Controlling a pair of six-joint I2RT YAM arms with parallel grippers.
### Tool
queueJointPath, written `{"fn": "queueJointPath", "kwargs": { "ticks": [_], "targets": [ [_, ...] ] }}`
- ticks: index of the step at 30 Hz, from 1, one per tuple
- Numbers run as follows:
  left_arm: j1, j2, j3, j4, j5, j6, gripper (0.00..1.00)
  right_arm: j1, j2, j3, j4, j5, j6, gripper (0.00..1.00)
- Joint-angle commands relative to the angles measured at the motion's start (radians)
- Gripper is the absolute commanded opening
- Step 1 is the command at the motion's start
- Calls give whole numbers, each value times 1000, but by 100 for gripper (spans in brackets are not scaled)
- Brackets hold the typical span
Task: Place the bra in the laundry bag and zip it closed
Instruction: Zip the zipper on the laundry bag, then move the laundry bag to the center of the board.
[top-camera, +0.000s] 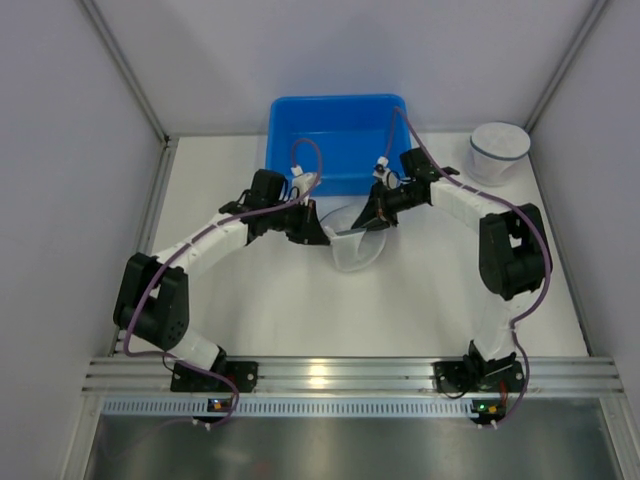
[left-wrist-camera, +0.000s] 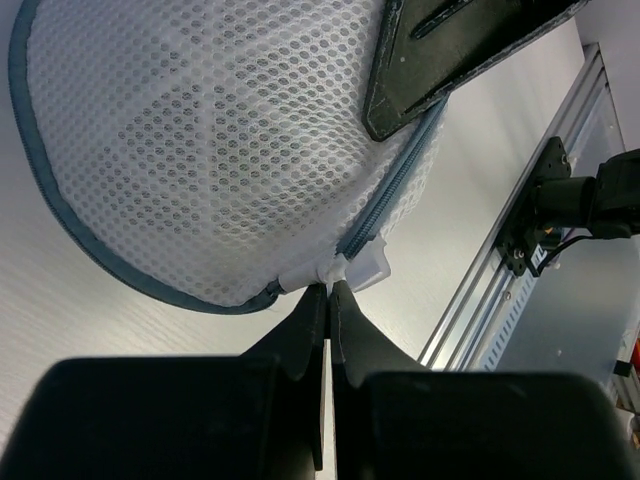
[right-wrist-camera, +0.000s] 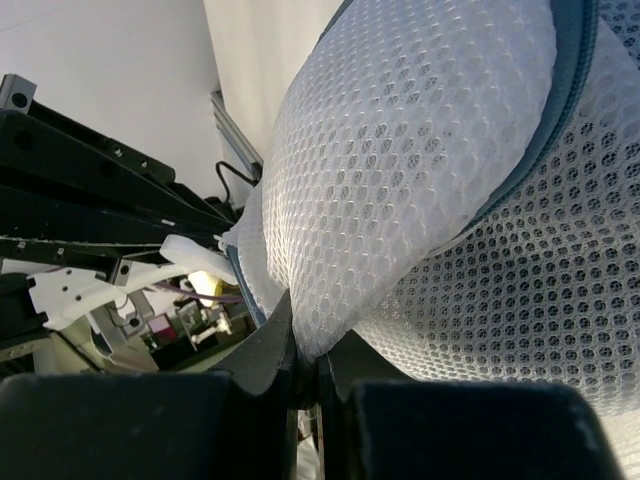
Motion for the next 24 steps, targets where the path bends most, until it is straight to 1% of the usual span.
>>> {"fn": "queueJointPath", "kwargs": {
  "ticks": [1,3,4,5,6,8,9,10,11,13,14,15,17,18,20,21,22,23,24],
  "targets": [
    [71,-15,-11,-44,-70,2,0,-68,-7,15,-47,0,-80,0],
    [70,-7,4,-41,-1,18,0,-68,-18,12,-34,-18,-77,0],
    [68,-5,16,-42,23,19,4,-68,-24,12,-32,-21,-78,0],
    [68,-10,21,-42,55,24,14,-69,-33,9,-32,-23,-89,0],
    [70,-15,22,-42,68,27,34,-74,-55,-3,-30,-26,-95,0],
    [68,-42,28,-42,88,39,48,-85,-78,-25,-41,-32,-118,0],
    [68,-54,30,-42,88,42,58,-101,-104,-52,-46,-37,-129,0],
    [68,-73,33,-41,88,47,62,-111,-119,-66,-59,-35,-146,0],
    [68,-85,35,-42,85,59,74,-126,-135,-83,-66,-34,-173,0],
    [68,-104,32,-44,60,70,94,-177,-179,-124,-95,-38,-220,0],
    [70,-125,30,-44,56,82,98,-201,-205,-149,-106,-41,-241,0],
    [70,-133,28,-44,45,90,98,-254,-220,-161,-116,-38,-261,0],
    [68,-151,21,-45,34,108,98,-321,-260,-193,-145,-41,-314,0],
    [70,-156,19,-44,33,116,98,-420,-270,-196,-156,-41,-334,0],
    [70,-159,24,-44,23,133,98,-508,-290,-219,-149,-35,-363,0],
    [68,-157,25,-44,19,136,98,-598,-299,-235,-123,-34,-359,0],
    [70,-154,30,-45,13,137,98,-644,-308,-258,-85,-25,-324,0],
    [70,-151,35,-44,14,139,98,-690,-334,-314,-28,-14,-299,0],
    [70,-141,42,-44,16,139,98,-773,-343,-347,93,9,-267,0]
  ]
}}
